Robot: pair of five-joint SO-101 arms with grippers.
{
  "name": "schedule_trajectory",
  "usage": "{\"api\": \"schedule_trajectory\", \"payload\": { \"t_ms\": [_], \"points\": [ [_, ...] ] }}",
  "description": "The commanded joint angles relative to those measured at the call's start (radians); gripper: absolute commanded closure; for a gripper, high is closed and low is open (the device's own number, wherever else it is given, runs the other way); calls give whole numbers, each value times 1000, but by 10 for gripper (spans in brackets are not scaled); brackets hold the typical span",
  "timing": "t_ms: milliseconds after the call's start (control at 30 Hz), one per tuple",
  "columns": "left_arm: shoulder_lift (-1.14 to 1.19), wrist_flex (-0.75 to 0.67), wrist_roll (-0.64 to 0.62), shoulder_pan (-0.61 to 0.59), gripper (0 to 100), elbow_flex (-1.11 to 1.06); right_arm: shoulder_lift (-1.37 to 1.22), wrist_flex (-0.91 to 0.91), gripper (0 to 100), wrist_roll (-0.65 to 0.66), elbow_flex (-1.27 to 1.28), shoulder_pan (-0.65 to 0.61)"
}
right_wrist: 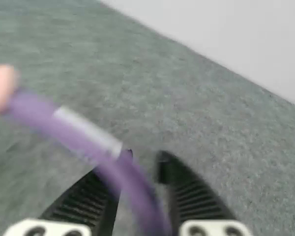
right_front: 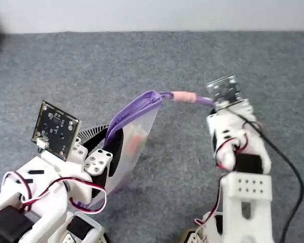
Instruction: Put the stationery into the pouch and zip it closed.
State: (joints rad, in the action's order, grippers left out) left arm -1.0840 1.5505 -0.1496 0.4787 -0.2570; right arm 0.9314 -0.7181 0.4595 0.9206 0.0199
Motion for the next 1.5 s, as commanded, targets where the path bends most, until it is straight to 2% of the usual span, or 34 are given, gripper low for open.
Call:
{"api": "schedule_trajectory", "payload": {
  "t_ms": [0,100,300,467,667,767,900,1100,1200,1333,1467],
  "points": [
    [-8,-9,-5,0,983,31,143,-131,692,0,-9,-70],
    [-3,-9,-9,-3,937,30,232,-196,694,-3,-8,-102],
    [-11,-84,-58,-28,825,-97,375,-300,794,-5,-8,-101],
    [-3,-302,-80,-98,777,-268,481,-401,843,-23,-8,-97],
    [-3,-552,-106,-106,730,-452,585,-552,845,-180,-8,-90],
    [-5,-601,-118,-107,730,-486,621,-601,845,-272,-8,-42],
    [-11,-600,-155,-109,731,-478,647,-638,846,-342,-8,2],
    [-11,-532,-239,-109,737,-440,657,-644,847,-477,-8,5],
    [-12,-491,-259,-144,806,-440,657,-644,848,-542,-8,5],
    [-74,-479,-227,-215,988,-452,659,-673,848,-559,-8,5],
    [-213,-477,-163,-255,988,-545,661,-707,896,-560,-8,5]
  ]
}}
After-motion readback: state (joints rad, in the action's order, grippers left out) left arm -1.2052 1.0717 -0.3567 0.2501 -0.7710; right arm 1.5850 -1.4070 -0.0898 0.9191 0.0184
